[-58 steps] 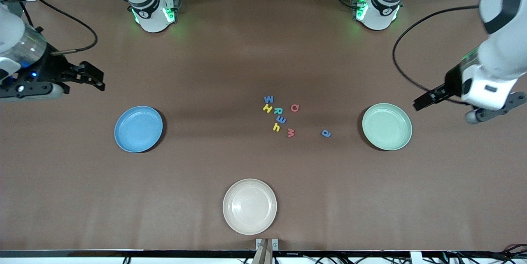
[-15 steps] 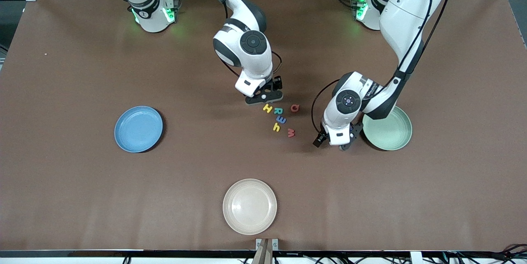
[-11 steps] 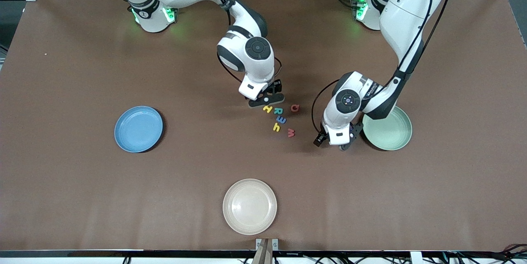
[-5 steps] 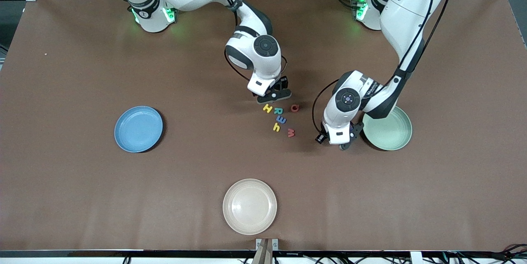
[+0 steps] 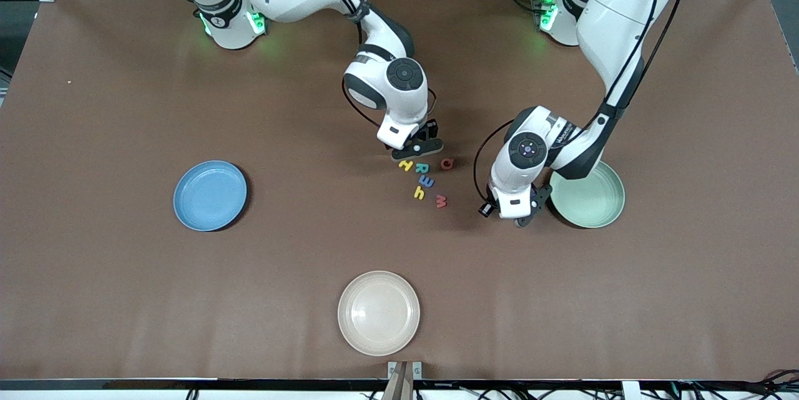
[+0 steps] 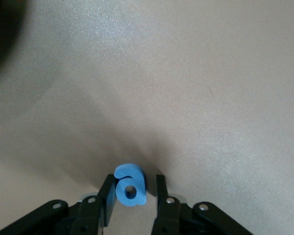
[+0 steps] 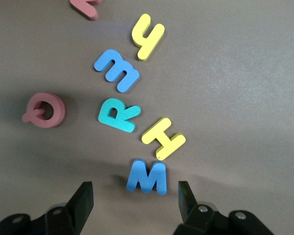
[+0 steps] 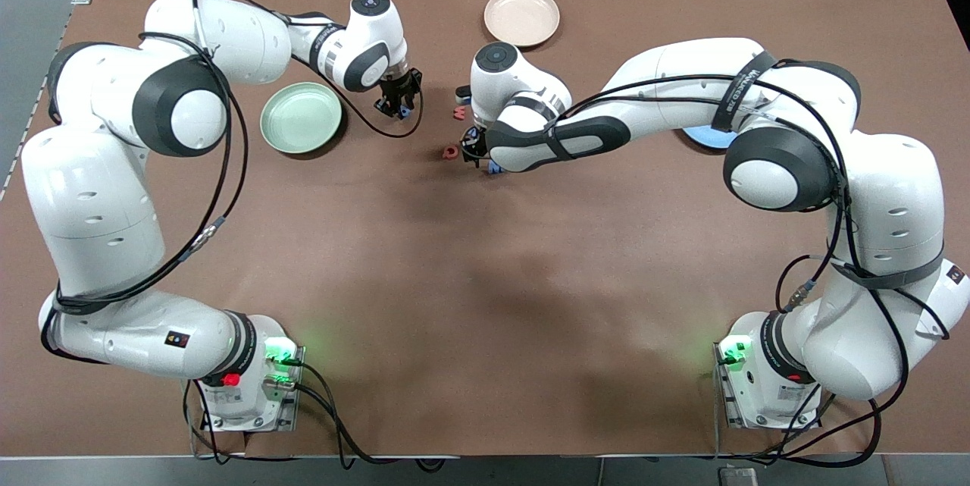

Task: Sort uppercase to blue plate, lowercase to green plate
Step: 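Drop the 'a' on the green plate while the right gripper grasps the blue 'M'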

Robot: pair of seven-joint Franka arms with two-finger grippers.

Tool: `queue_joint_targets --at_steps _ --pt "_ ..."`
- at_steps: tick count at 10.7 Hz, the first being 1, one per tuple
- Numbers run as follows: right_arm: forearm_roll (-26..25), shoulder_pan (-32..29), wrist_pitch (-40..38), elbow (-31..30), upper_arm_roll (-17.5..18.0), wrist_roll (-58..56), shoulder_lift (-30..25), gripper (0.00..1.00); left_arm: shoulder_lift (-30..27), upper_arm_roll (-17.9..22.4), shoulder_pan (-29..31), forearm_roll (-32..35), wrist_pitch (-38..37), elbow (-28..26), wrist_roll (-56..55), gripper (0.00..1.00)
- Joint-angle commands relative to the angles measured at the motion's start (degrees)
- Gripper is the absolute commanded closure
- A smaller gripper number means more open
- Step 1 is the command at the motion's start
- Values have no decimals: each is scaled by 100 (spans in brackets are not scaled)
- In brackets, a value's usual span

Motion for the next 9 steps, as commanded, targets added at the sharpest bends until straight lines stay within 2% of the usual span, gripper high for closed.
queue_joint_targets --at_steps 1,5,7,9 --pt "-329 20 -51 156 6 164 178 21 -112 11 -5 182 59 -146 -77 68" --pt "-347 -32 -33 120 6 138 178 26 -200 11 22 190 -11 -155 379 77" --pt "-338 -33 11 120 6 164 248 27 -383 2 83 182 -554 -137 966 86" --pt "-338 -33 11 103 6 173 249 27 -559 -7 188 190 -879 -146 1380 90"
